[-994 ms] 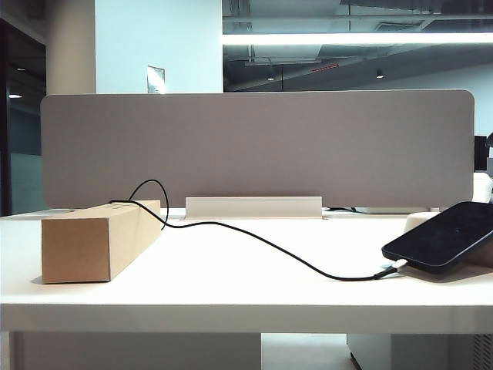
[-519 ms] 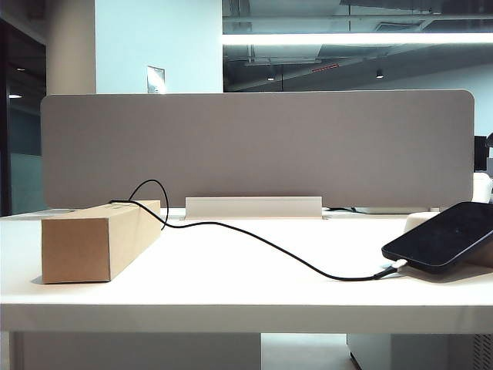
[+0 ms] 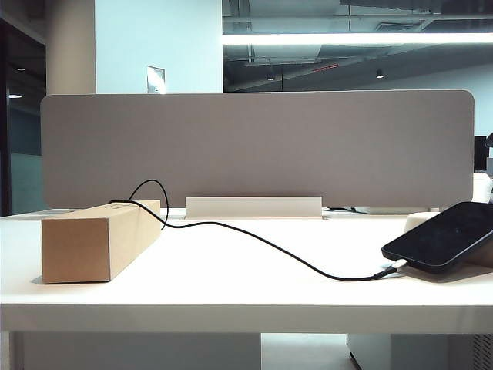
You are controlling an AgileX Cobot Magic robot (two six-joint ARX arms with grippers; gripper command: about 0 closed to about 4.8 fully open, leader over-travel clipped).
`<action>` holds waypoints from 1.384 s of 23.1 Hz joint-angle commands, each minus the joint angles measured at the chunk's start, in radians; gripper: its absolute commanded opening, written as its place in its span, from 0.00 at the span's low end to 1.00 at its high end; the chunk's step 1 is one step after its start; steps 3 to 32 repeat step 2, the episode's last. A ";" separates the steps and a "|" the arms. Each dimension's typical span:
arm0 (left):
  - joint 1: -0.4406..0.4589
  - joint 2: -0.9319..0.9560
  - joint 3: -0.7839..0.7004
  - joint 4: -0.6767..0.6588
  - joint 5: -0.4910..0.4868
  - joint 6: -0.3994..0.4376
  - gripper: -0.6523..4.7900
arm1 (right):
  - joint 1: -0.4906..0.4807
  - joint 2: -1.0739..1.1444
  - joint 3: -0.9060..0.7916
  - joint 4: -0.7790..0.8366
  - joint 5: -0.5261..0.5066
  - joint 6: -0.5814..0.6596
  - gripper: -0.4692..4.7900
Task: Pick up the charging cable and the phone, plug the charging cable into the charging port on the phone, and finally place them back on the table.
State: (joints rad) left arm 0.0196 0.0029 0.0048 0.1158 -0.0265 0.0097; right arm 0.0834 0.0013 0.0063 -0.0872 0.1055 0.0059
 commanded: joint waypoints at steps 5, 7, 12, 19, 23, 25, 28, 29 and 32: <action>0.001 0.001 0.003 0.012 0.005 0.000 0.11 | 0.000 -0.002 -0.006 0.012 0.005 -0.006 0.08; 0.001 0.001 0.003 0.012 0.005 0.000 0.11 | 0.000 -0.002 -0.006 0.012 0.005 -0.006 0.08; 0.001 0.001 0.003 0.012 0.005 0.000 0.11 | 0.000 -0.002 -0.006 0.012 0.005 -0.006 0.08; 0.001 0.001 0.003 0.012 0.005 0.000 0.11 | 0.000 -0.002 -0.006 0.012 0.005 -0.006 0.08; 0.001 0.001 0.003 0.012 0.005 0.000 0.11 | 0.000 -0.002 -0.006 0.012 0.005 -0.006 0.08; 0.001 0.001 0.003 0.012 0.005 0.000 0.11 | 0.000 -0.002 -0.006 0.012 0.005 -0.006 0.08; 0.001 0.001 0.003 0.012 0.005 0.000 0.11 | 0.000 -0.002 -0.006 0.012 0.005 -0.006 0.08; 0.001 0.001 0.003 0.012 0.005 0.000 0.11 | 0.000 -0.002 -0.006 0.012 0.005 -0.006 0.08; 0.001 0.001 0.003 0.012 0.005 0.000 0.11 | 0.000 -0.002 -0.006 0.012 0.005 -0.006 0.08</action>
